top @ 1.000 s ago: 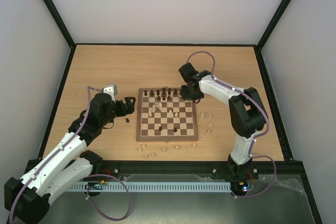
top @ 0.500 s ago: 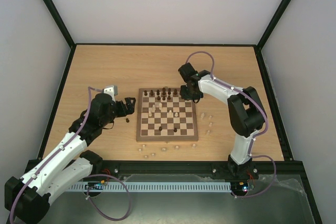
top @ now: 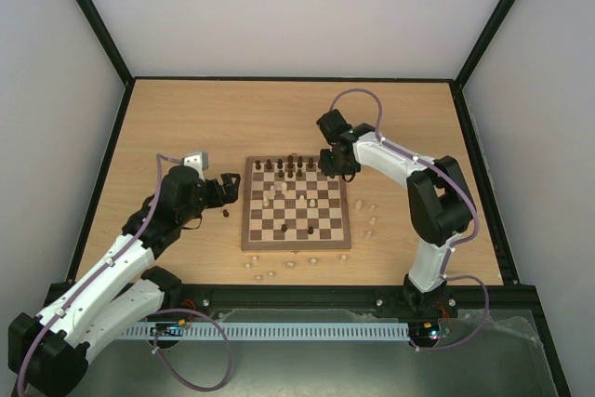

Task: Set up the chess pieces on the board
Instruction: Place the chess piece on the chessboard, then pick up the chess piece from the chessboard.

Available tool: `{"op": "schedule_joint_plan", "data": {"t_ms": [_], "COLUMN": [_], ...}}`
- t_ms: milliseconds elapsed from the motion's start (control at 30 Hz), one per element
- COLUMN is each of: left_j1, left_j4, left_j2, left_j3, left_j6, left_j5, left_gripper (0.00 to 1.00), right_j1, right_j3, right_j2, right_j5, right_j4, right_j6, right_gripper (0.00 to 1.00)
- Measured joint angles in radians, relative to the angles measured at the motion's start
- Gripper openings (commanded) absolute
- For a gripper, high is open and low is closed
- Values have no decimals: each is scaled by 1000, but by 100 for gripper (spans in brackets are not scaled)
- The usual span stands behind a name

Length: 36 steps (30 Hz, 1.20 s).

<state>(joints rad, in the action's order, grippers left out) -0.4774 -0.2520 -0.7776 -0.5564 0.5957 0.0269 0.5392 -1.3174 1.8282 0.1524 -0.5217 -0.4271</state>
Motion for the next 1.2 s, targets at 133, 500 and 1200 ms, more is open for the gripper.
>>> {"op": "schedule_joint_plan", "data": {"t_ms": [133,500,1200], "left_j1": [0,0,0], "left_j4": [0,-2,-13], "left_j2": [1,16,66], "left_j3": [2,2,2], "left_j6": [6,14,15], "left_j5": [0,-1,-45], "left_gripper": [100,99,99], "right_j1": [0,22,91], "right_j3": [0,35,22], "right_j2": [-2,-133,-296], "right_j5": [0,-18,-313], "right_j4": [0,-11,-48], "right_j6": [0,-1,23], "right_gripper": [36,59,99]}}
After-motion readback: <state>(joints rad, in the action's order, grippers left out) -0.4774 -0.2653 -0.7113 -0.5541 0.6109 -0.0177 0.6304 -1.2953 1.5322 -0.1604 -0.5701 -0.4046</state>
